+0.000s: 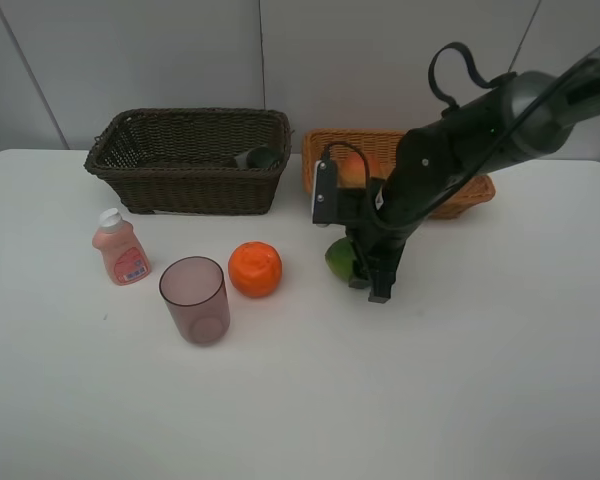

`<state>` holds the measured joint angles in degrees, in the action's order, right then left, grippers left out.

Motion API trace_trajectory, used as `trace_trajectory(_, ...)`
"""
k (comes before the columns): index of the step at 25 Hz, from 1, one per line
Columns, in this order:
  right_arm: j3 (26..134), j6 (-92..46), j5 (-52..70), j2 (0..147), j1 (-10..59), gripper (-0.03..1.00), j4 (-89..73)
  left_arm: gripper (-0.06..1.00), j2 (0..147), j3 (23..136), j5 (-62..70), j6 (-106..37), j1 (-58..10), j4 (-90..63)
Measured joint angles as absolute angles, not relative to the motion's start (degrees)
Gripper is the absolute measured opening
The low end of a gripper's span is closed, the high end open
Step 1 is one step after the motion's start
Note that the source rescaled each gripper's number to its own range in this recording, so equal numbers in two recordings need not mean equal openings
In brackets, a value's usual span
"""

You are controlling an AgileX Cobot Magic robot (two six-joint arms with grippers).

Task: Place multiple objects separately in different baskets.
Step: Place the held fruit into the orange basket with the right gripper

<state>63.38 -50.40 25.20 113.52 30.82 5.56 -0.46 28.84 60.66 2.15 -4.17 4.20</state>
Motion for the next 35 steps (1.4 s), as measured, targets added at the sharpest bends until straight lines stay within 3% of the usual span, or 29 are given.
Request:
trace_trajectory(5, 67.05, -41.21, 33.89, 110.51, 30.76, 0.41, 2.44, 1.00, -0.46, 28.84, 60.66, 2.15, -4.17, 4.20)
trace_trajectory(19, 86.88, 10.92, 52.72, 110.00, 29.74, 0.41, 10.14, 1.00, -0.46, 28.84, 60.66, 2.15, -4.17, 4.20)
trace_trajectory(29, 96.83, 14.97, 57.57, 112.86, 21.21, 0.41, 11.95, 1.00, -0.46, 28.84, 60.66, 2.15, -4.17, 4.20)
trace_trajectory(35, 99.35, 15.17, 53.21, 117.59, 17.52, 0.41, 11.89, 1.00, -0.46, 28.84, 60.66, 2.15, -4.17, 4.20)
